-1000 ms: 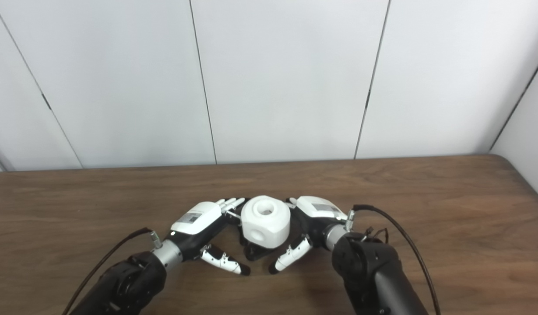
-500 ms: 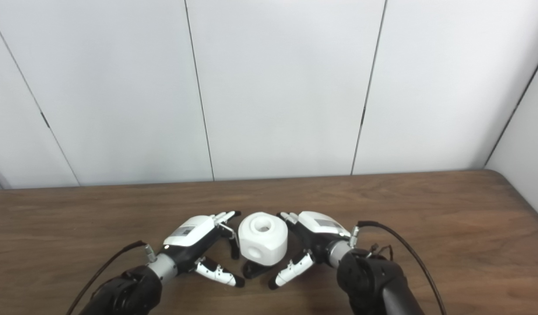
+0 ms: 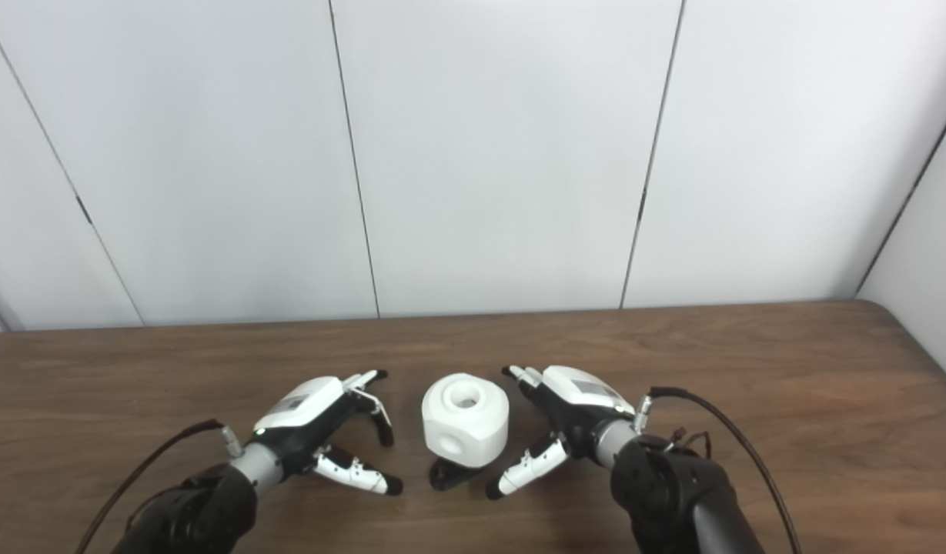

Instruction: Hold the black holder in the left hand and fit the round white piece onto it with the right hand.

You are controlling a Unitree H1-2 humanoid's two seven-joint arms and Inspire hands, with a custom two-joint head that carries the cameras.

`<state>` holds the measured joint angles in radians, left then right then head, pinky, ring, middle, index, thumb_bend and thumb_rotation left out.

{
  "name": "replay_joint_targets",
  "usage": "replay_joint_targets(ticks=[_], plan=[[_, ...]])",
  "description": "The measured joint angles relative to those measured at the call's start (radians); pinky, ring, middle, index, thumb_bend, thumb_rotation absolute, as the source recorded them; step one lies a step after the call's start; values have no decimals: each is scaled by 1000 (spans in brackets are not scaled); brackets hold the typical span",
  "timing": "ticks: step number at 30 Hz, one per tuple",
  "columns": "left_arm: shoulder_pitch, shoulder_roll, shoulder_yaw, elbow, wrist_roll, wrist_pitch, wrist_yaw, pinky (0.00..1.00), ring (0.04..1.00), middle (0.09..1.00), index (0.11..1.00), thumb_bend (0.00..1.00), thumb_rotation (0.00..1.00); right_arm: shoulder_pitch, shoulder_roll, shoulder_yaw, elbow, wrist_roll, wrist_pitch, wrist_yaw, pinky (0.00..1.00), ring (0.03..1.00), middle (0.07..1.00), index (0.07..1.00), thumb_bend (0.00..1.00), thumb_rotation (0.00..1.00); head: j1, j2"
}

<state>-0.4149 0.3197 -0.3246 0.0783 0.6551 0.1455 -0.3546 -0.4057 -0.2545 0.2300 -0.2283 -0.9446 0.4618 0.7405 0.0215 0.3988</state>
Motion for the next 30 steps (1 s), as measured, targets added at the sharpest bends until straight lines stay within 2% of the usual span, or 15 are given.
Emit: replay_joint_targets(ticks=[2, 3, 7, 10, 13, 16, 21, 23, 28, 29, 30], plan=[[14, 5, 24, 3, -20, -22, 19, 1000, 1000, 1000, 983, 1000, 342, 5, -4, -10, -4, 6, 0, 6, 904, 1000, 1000, 1000, 1000, 440, 0, 0], [26, 8, 42, 18, -39, -52, 45, 1000, 1000, 1000, 981, 1000, 355, 9, -6, -19, -7, 11, 0, 7, 913, 1000, 1000, 1000, 1000, 441, 2, -8], [74, 24, 98, 40, -79, -114, 111, 999, 1000, 1000, 987, 1000, 447, 34, -21, -52, -14, 45, 0, -9, 876, 1000, 1000, 1000, 1000, 465, 5, -15], [101, 24, 150, 39, -126, -119, 127, 1000, 1000, 1000, 996, 1000, 455, 52, -41, -86, -14, 96, -1, -50, 853, 1000, 1000, 1000, 1000, 531, 3, -29], [123, 20, 198, 27, -181, -119, 142, 1000, 1000, 1000, 1000, 1000, 464, 79, -47, -135, -16, 144, 0, -94, 796, 1000, 1000, 1000, 1000, 540, 3, -32], [152, 2, 263, -7, -277, -119, 152, 924, 1000, 1000, 1000, 1000, 410, 108, -49, -188, -24, 196, 0, -145, 763, 1000, 1000, 1000, 1000, 549, 3, -35], [221, -22, 328, -28, -404, -136, 164, 921, 1000, 1000, 1000, 961, 415, 167, -70, -249, -27, 302, -16, -229, 875, 1000, 1000, 1000, 1000, 574, -2, -38], [248, -37, 356, -43, -454, -145, 174, 934, 1000, 1000, 1000, 939, 414, 193, -69, -267, -27, 339, -30, -271, 823, 970, 986, 997, 1000, 599, 0, -37], [305, -100, 427, -55, -617, -161, 192, 996, 1000, 1000, 1000, 934, 448, 259, -44, -330, -18, 446, -94, -407, 754, 906, 959, 982, 1000, 657, -2, -31], [317, -113, 437, -58, -644, -165, 194, 972, 1000, 1000, 1000, 940, 531, 276, -35, -344, -16, 470, -121, -438, 775, 906, 957, 982, 1000, 661, -6, -25], [326, -127, 446, -66, -660, -168, 201, 945, 999, 1000, 1000, 953, 567, 294, -27, -354, -13, 495, -146, -467, 796, 915, 961, 983, 1000, 663, -6, -23]])
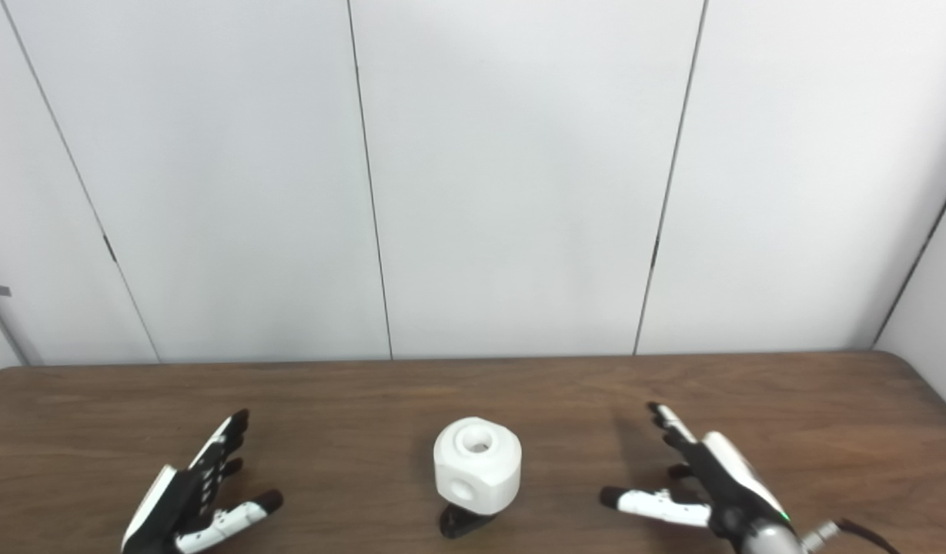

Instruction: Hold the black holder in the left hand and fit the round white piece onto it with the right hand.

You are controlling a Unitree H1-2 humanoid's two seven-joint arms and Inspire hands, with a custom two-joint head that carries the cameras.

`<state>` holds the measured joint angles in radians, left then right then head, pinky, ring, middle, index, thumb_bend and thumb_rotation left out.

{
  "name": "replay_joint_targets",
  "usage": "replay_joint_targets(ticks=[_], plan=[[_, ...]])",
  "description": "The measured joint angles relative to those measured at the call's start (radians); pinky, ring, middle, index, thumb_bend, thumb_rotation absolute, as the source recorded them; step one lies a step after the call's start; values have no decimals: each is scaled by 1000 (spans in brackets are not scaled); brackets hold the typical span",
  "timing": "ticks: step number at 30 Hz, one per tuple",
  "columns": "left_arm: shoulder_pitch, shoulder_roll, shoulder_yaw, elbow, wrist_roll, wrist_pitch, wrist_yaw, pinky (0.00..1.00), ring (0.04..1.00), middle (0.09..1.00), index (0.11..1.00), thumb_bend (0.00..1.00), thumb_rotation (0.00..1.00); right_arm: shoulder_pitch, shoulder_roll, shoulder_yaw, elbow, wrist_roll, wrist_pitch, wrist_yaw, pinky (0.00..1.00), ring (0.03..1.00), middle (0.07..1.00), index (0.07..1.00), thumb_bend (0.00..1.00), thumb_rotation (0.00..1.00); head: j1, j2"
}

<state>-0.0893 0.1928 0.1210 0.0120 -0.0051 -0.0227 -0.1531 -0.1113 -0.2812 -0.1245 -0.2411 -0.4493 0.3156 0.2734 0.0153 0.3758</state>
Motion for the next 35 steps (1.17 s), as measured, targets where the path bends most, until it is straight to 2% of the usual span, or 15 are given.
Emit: replay_joint_targets(ticks=[2, 4, 8, 11, 14, 18, 22, 25, 28, 35], plan=[[19, -23, 11, -16, -17, -13, 17, 915, 997, 1000, 1000, 965, 613, 37, 19, -18, 5, 51, -50, -45, 828, 935, 973, 989, 961, 654, 2, 8], [35, -42, 21, -27, -37, -32, 27, 927, 1000, 1000, 1000, 954, 655, 71, 38, -26, 9, 97, -91, -81, 849, 959, 987, 991, 930, 650, 2, 15], [58, -52, 34, -67, -78, -28, 32, 988, 1000, 1000, 1000, 887, 655, 112, 63, -27, 10, 128, -141, -143, 797, 915, 955, 955, 817, 697, 0, 45], [71, -53, 42, -108, -123, 5, 32, 999, 1000, 1000, 1000, 852, 653, 135, 68, -24, 9, 135, -172, -175, 791, 893, 936, 939, 741, 718, -11, 84], [86, -61, 44, -137, -152, 47, 37, 1000, 1000, 1000, 1000, 842, 649, 155, 86, -25, 7, 172, -192, -202, 792, 889, 926, 929, 685, 720, -11, 100], [101, -81, 44, -188, -180, 95, 43, 1000, 1000, 1000, 1000, 823, 596, 176, 100, -24, -4, 197, -201, -221, 792, 884, 912, 917, 683, 776, -11, 124], [104, -89, 44, -221, -195, 129, 49, 1000, 1000, 1000, 1000, 820, 601, 207, 108, -24, -40, 232, -189, -222, 785, 895, 918, 921, 674, 781, -15, 161], [103, -91, 49, -227, -216, 134, 59, 1000, 1000, 1000, 1000, 843, 602, 234, 119, -25, -80, 265, -158, -222, 780, 904, 922, 921, 687, 772, -17, 176], [103, -91, 49, -227, -222, 130, 59, 1000, 1000, 1000, 1000, 817, 612, 249, 127, -28, -108, 305, -132, -222, 768, 904, 920, 915, 701, 740, -17, 196], [103, -91, 59, -229, -256, 122, 62, 1000, 1000, 1000, 956, 841, 582, 265, 127, -38, -139, 392, -124, -218, 775, 908, 927, 918, 660, 688, -17, 233]])
